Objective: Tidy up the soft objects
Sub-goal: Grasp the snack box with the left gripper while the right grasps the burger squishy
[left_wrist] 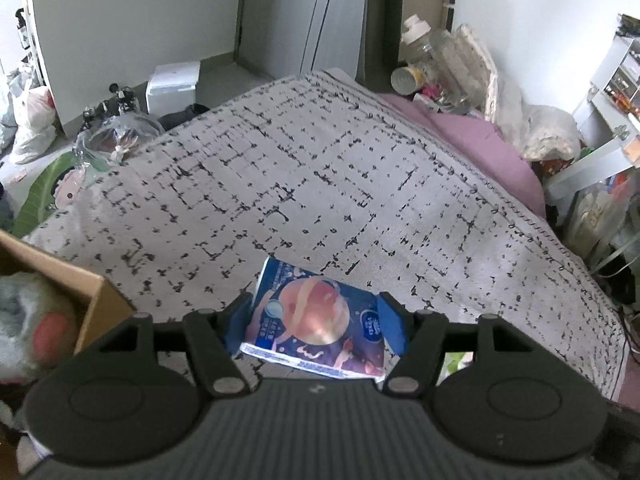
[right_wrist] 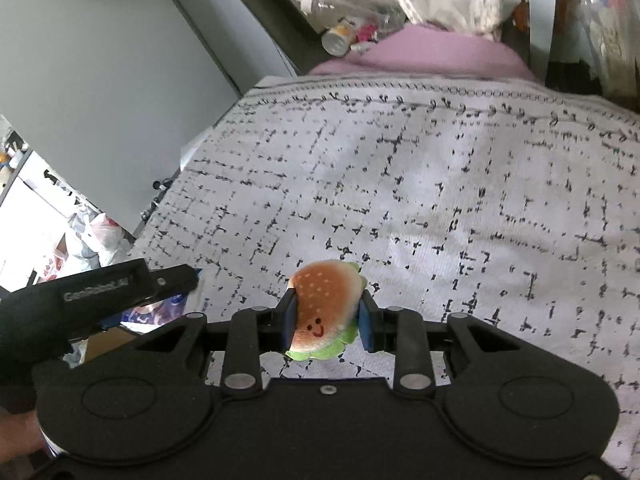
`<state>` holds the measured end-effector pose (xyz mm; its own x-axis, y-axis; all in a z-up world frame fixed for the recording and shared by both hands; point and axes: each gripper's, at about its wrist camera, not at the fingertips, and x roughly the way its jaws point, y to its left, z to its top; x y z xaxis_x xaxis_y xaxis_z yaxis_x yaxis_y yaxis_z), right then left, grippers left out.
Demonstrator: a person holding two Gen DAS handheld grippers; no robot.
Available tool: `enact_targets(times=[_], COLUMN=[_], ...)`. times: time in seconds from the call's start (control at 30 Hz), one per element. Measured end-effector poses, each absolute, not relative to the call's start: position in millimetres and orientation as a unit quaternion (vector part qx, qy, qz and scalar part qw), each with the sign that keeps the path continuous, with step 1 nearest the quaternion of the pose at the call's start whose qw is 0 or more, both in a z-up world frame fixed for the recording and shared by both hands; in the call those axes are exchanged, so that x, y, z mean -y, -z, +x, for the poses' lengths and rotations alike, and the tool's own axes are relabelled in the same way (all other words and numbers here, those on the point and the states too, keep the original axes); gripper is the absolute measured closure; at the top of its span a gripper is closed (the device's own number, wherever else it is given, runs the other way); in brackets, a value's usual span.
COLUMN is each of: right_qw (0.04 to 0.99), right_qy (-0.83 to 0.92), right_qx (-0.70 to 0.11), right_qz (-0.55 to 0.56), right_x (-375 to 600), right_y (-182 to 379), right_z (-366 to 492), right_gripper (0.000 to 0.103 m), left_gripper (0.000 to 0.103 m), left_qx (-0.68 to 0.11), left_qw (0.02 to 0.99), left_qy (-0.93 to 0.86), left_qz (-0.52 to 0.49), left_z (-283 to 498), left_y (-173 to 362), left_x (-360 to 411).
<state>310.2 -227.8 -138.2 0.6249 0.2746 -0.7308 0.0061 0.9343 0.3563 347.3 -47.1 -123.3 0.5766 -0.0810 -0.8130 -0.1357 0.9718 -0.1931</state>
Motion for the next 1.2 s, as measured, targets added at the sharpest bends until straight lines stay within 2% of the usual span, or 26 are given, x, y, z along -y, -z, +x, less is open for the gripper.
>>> enact_targets(times=[0.6,1.2], right_qw=[0.915,0.925], right_qy=[-0.121,-0.157], right_qx=[-0.358,-0.330], right_qz=[0.140,0.106], right_x=[217.7,175.6], right_y=[79.5,49.8], right_z=[267.5,245.1], right_gripper=[0.073,0.072], left_gripper=[0.038,0.038], left_qx=[-0.418,-0.386], left_qw=[0.899,0.907], left_qy=[-0.029,-0.055], left_qz=[-0.130,-0.158], left_z=[281.4,233.2], left_y=[60.1,26.6], left_x=[10.5,-51.2])
